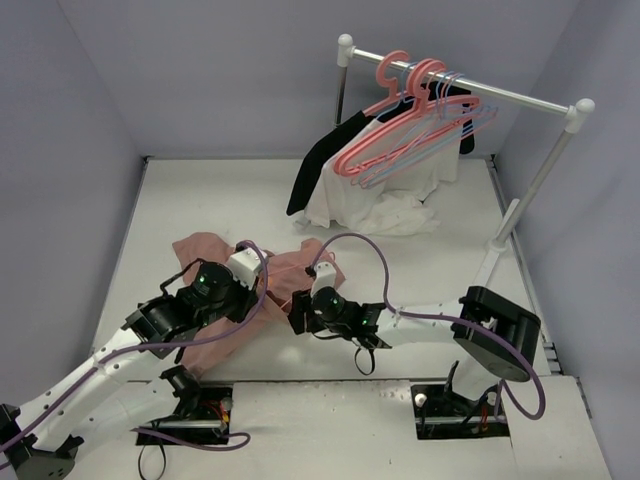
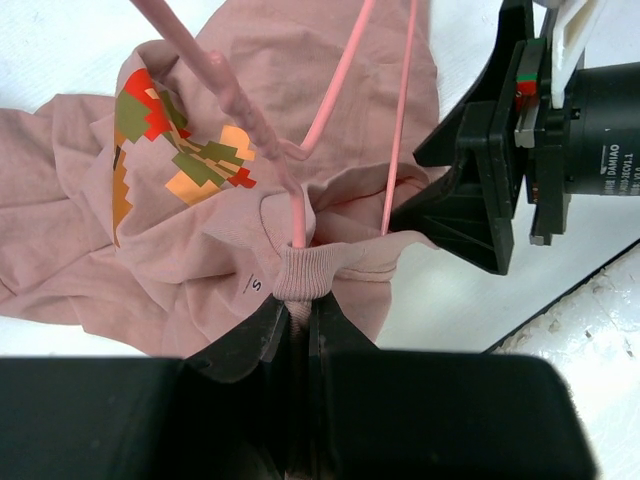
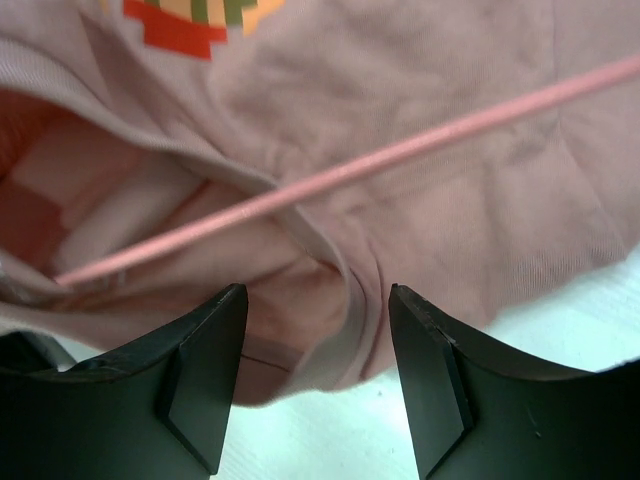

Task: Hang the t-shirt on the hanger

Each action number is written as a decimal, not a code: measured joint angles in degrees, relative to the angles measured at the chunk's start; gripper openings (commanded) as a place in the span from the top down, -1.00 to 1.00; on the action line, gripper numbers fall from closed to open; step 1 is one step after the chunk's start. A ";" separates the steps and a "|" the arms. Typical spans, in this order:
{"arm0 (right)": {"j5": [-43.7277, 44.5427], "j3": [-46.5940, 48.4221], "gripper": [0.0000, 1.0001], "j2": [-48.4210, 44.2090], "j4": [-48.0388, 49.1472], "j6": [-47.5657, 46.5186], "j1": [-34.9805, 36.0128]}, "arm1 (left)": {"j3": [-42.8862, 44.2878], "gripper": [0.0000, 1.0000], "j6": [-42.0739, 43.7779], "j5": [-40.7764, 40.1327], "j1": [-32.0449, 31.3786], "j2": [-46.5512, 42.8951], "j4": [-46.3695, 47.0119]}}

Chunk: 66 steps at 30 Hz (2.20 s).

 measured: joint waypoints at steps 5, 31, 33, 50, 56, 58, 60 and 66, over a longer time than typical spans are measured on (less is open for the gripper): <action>-0.42 -1.12 0.02 -0.62 -1.52 0.75 0.00 | 0.00 1.00 0.02 0.04 -0.01 0.04 0.02; 1.63 2.86 1.00 -23.41 -17.89 -11.55 -16.28 | 8.16 1.00 15.84 5.09 -0.37 -8.59 -5.23; -0.03 3.85 1.00 -24.90 -18.86 -12.98 -17.33 | 8.72 1.00 17.69 5.92 -0.45 -9.24 -6.26; -6.61 16.78 0.97 -27.42 -32.84 -23.66 -24.39 | 14.55 1.00 23.37 2.20 -0.47 2.51 -9.21; -7.82 29.09 0.95 -21.37 -36.85 -26.24 -22.88 | 21.72 1.00 25.56 1.79 -0.47 6.96 -8.91; -7.85 34.92 0.95 -17.86 -37.51 -27.28 -20.92 | 24.31 1.00 26.23 2.39 -0.47 7.79 -8.74; -7.60 39.81 0.95 -14.74 -37.73 -28.50 -18.28 | 26.31 1.00 26.90 3.43 -0.47 8.27 -8.28; -7.34 48.78 0.94 -7.42 -39.40 -32.50 -12.85 | 26.26 1.00 28.12 5.75 -0.46 5.02 -8.19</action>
